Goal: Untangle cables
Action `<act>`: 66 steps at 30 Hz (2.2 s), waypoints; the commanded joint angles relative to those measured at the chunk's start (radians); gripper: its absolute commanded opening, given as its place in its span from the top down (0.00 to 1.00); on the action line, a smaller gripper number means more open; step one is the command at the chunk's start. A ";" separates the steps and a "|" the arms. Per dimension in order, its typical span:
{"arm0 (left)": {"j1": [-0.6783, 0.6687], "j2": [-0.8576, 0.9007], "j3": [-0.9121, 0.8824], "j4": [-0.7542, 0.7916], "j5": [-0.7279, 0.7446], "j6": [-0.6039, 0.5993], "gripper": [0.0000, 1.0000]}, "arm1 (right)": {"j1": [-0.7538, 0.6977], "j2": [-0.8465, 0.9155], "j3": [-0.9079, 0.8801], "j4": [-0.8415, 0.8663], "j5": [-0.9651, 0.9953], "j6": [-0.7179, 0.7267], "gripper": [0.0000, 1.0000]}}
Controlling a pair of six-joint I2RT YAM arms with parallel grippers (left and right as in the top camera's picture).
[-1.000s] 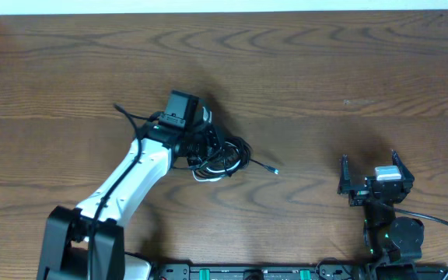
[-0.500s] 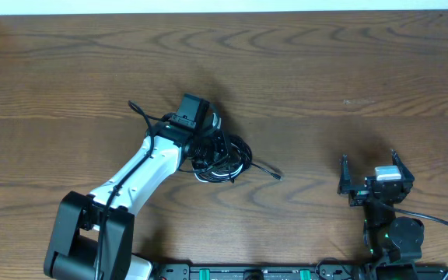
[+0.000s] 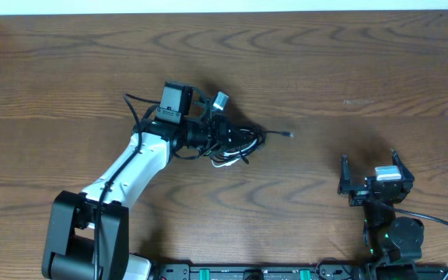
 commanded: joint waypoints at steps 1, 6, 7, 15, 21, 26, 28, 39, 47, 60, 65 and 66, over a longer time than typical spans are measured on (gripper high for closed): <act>-0.025 0.006 0.009 -0.022 0.082 0.153 0.92 | 0.007 -0.005 -0.001 -0.004 -0.002 0.011 0.01; -0.083 0.006 0.009 -0.104 -0.089 0.166 0.92 | 0.007 -0.005 -0.001 -0.004 -0.002 0.011 0.01; -0.095 0.006 0.009 -0.115 -0.120 0.166 0.92 | 0.007 -0.005 -0.001 -0.004 -0.002 0.011 0.01; -0.158 0.006 0.009 -0.235 -0.390 0.160 0.92 | 0.007 -0.005 -0.001 -0.004 -0.002 0.011 0.01; -0.202 0.006 0.009 -0.316 -0.614 0.123 0.92 | 0.007 -0.005 -0.001 -0.004 -0.002 0.011 0.01; -0.246 0.006 0.009 -0.347 -0.753 0.082 0.87 | 0.007 -0.005 -0.001 -0.004 -0.002 0.011 0.01; -0.263 0.006 0.009 -0.354 -0.798 0.059 0.83 | 0.007 -0.005 -0.001 -0.004 -0.002 0.011 0.01; -0.280 0.005 0.080 -0.486 -0.832 -0.001 0.39 | 0.007 -0.005 -0.001 -0.004 -0.002 0.011 0.01; -0.311 0.005 0.253 -0.596 -0.868 -0.066 0.27 | 0.007 -0.005 -0.001 -0.004 -0.002 0.011 0.01; -0.498 0.007 0.255 -0.494 -1.010 -0.223 0.28 | 0.007 -0.005 -0.001 -0.004 -0.002 0.011 0.01; -0.562 0.008 0.255 -0.471 -1.137 -0.269 0.28 | 0.007 -0.005 -0.001 -0.004 -0.002 0.011 0.01; -0.572 0.010 0.255 -0.468 -1.155 -0.277 0.29 | 0.007 -0.005 -0.001 -0.004 -0.002 0.011 0.01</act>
